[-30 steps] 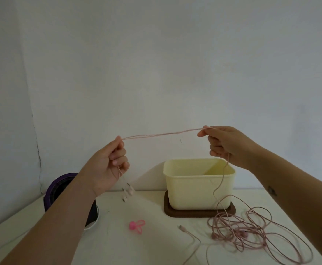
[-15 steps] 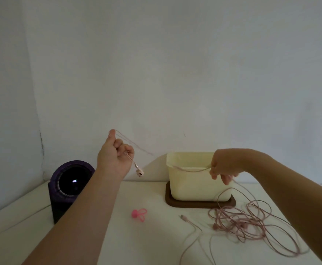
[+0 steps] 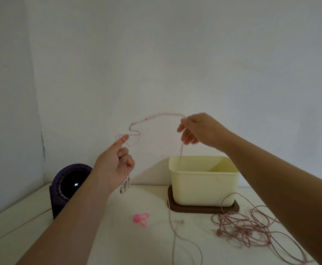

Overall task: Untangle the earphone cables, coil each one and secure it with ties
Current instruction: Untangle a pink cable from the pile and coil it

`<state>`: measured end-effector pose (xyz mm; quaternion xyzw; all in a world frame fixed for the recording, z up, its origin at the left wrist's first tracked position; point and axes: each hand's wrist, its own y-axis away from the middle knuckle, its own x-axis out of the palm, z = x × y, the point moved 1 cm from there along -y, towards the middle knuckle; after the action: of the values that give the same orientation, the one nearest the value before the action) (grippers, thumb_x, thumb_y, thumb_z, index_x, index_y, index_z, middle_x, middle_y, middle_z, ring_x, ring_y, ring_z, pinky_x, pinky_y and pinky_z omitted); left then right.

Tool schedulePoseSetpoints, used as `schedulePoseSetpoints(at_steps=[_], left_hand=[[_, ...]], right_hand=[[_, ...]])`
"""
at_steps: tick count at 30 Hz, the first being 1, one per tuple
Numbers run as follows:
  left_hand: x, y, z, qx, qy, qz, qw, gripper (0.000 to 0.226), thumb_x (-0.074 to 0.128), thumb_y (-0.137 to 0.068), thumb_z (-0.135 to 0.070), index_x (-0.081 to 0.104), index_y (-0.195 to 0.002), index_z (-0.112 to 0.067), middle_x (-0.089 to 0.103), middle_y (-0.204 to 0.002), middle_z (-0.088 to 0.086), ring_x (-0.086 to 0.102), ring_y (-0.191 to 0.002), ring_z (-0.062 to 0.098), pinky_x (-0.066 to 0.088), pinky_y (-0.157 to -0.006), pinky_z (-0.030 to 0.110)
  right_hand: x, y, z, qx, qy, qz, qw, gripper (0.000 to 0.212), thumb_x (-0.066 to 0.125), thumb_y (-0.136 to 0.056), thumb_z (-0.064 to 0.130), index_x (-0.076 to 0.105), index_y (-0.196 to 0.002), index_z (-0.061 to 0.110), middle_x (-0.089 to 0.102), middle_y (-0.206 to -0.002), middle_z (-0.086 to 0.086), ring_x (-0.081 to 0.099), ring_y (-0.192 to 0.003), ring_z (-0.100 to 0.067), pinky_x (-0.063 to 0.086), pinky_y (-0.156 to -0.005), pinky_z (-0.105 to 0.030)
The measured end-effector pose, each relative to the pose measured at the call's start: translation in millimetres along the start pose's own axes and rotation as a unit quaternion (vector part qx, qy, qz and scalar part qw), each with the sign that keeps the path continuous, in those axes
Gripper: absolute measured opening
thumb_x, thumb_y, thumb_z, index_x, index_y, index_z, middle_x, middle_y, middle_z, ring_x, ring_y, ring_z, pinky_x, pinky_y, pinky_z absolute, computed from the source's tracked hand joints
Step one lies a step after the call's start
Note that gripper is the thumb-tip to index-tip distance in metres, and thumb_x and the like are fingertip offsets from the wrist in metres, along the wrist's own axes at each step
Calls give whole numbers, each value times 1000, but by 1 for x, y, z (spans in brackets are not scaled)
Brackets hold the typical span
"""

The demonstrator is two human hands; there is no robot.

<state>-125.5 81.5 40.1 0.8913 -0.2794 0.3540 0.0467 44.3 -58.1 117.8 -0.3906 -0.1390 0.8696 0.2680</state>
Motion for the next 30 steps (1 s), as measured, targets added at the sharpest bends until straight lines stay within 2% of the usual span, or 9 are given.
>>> schedulePoseSetpoints(at_steps=[6,8,10,13,17,20,24,27,30], left_hand=[[-4,17,-10,-9,-212,61,975,28,37,-102,-26,61,-99,-13,31,-52,-8,25,-38,4,34,-43,17],[-1,22,-13,2,-287,82,954,30,35,-102,-26,62,-99,-12,30,-53,-7,25,-42,5,32,-47,18],[4,24,-13,10,-336,109,936,32,34,-102,-26,62,-100,-12,29,-56,-6,24,-44,6,31,-49,19],[14,28,-10,10,-357,150,922,33,33,-102,-26,62,-100,-11,29,-56,-6,25,-44,6,32,-50,20],[27,33,-9,-8,-288,198,937,32,35,-101,-26,63,-97,-11,29,-56,-6,25,-42,5,38,-45,17],[32,34,-14,-22,-181,207,961,31,37,-99,-27,64,-93,-12,30,-54,-7,24,-38,3,37,-42,17],[32,29,-25,-8,-97,199,975,25,45,-91,-29,65,-88,-14,29,-53,-8,23,-36,3,34,-42,14],[24,23,-32,-9,-88,196,977,23,49,-86,-32,65,-85,-15,28,-52,-9,24,-35,3,34,-42,14],[3,12,-37,-15,-84,161,983,26,49,-86,-33,66,-78,-16,29,-50,-9,25,-34,3,35,-41,14]], right_hand=[[40,11,-78,217,129,249,935,33,37,-101,25,57,-117,5,64,-98,-5,64,-77,-19,52,-74,-29],[47,16,-81,189,216,300,910,34,42,-99,24,53,-127,8,61,-114,-3,66,-86,-18,53,-79,-29],[51,15,-74,102,258,275,920,40,51,-96,29,51,-132,13,58,-126,-1,61,-104,-17,49,-86,-26],[58,17,-47,20,103,251,962,57,65,-86,36,43,-137,23,50,-135,6,49,-120,-11,38,-102,-26],[80,24,-32,27,-60,317,946,75,71,-81,34,31,-144,27,46,-141,7,41,-129,-9,32,-109,-28],[89,30,-39,54,-183,369,910,60,66,-84,29,41,-138,25,60,-127,5,52,-121,-11,35,-108,-34],[83,37,-48,79,-323,441,834,25,57,-86,25,63,-110,19,68,-85,2,64,-95,-17,45,-95,-35],[73,35,-57,104,-336,441,826,16,55,-86,19,64,-97,12,52,-62,3,59,-62,-12,55,-78,-31],[52,29,-67,122,-320,380,859,10,60,-88,19,64,-91,9,44,-59,3,39,-46,-8,46,-57,-23]])
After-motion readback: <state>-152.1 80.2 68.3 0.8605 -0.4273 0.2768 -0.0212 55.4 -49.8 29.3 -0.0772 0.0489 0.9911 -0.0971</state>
